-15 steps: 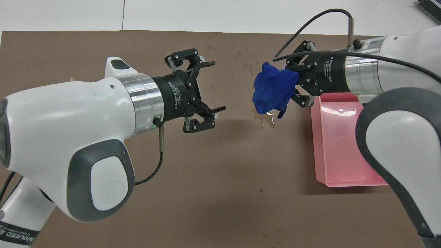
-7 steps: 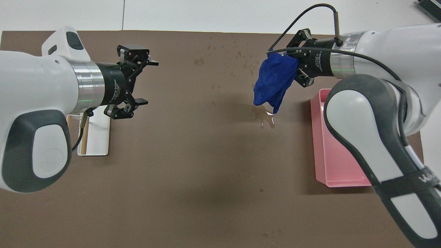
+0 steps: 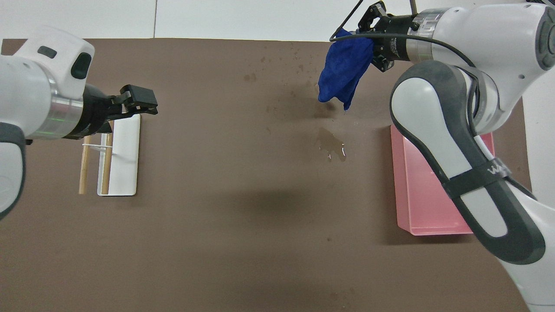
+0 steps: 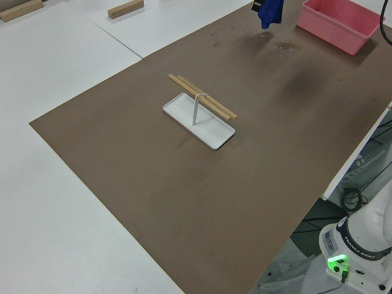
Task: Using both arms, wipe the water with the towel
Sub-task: 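Lower the towel with the right gripper while the left gripper retracts, then press the towel onto the water spill and wipe with the right gripper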
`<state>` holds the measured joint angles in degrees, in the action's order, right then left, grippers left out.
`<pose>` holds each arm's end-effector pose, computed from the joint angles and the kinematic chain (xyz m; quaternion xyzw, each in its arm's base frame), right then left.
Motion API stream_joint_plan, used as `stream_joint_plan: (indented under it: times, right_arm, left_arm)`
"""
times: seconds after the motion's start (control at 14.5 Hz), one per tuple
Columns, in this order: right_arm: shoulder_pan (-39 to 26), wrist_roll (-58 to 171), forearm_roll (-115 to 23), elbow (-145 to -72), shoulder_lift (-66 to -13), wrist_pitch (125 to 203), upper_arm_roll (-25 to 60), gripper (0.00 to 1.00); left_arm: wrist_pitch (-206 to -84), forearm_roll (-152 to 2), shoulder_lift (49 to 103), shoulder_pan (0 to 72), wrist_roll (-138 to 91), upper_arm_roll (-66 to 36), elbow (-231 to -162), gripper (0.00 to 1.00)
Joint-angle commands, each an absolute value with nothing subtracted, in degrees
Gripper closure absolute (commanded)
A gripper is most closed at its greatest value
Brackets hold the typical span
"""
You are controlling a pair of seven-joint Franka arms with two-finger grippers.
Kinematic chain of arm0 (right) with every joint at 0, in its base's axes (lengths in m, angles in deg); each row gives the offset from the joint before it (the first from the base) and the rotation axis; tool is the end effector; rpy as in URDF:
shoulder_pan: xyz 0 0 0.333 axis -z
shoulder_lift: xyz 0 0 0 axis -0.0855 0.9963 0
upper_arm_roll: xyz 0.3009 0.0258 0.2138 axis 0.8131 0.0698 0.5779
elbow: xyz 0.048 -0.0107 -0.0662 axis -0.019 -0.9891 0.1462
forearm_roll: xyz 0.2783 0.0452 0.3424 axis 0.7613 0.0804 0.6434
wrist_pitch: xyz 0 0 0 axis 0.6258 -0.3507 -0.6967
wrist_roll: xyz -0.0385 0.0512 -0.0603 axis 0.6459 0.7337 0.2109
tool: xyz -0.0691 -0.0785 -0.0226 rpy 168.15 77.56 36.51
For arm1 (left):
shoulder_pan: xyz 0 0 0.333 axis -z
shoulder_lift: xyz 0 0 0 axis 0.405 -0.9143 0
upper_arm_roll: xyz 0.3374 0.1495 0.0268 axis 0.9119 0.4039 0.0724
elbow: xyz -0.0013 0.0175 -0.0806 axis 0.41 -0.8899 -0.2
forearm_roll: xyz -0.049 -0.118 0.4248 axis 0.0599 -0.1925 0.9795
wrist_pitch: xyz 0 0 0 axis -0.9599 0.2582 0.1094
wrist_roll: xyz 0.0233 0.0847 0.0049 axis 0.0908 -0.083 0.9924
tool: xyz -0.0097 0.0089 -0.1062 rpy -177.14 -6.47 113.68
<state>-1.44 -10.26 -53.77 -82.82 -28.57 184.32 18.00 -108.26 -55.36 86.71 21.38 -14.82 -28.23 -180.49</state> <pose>0.7925 0.1752 0.5652 -0.8197 0.4584 -0.1132 0.3244 0.5990 -0.1611 0.6773 0.9913 0.0935 0.0614 0.0698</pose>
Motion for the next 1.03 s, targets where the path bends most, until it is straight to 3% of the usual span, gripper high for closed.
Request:
stream_joint_plan:
  times: [0.0,0.14,0.34,0.96]
  right_arm:
    - [-1.34,-4.44,-55.07,-78.57,-24.39,188.14,18.58,1.00]
    - [-1.60,-3.19,-55.07,-76.03,-21.75,189.64,18.58,1.00]
    - [-3.00,-3.10,-54.02,-78.55,-22.18,192.11,18.58,1.00]
    - [-3.80,-3.63,-53.75,-106.67,-35.00,190.10,18.58,1.00]
  left_arm:
    - [-100.54,-54.12,85.59,28.51,-28.14,-16.37,-177.18,0.00]
    - [-93.96,-54.12,85.50,28.47,-34.47,-14.12,-174.90,0.00]
    - [-87.08,-53.95,85.32,24.95,-36.70,-15.78,-170.85,0.00]
    - [-88.13,-52.54,88.49,21.78,-36.61,-20.09,-176.56,0.00]
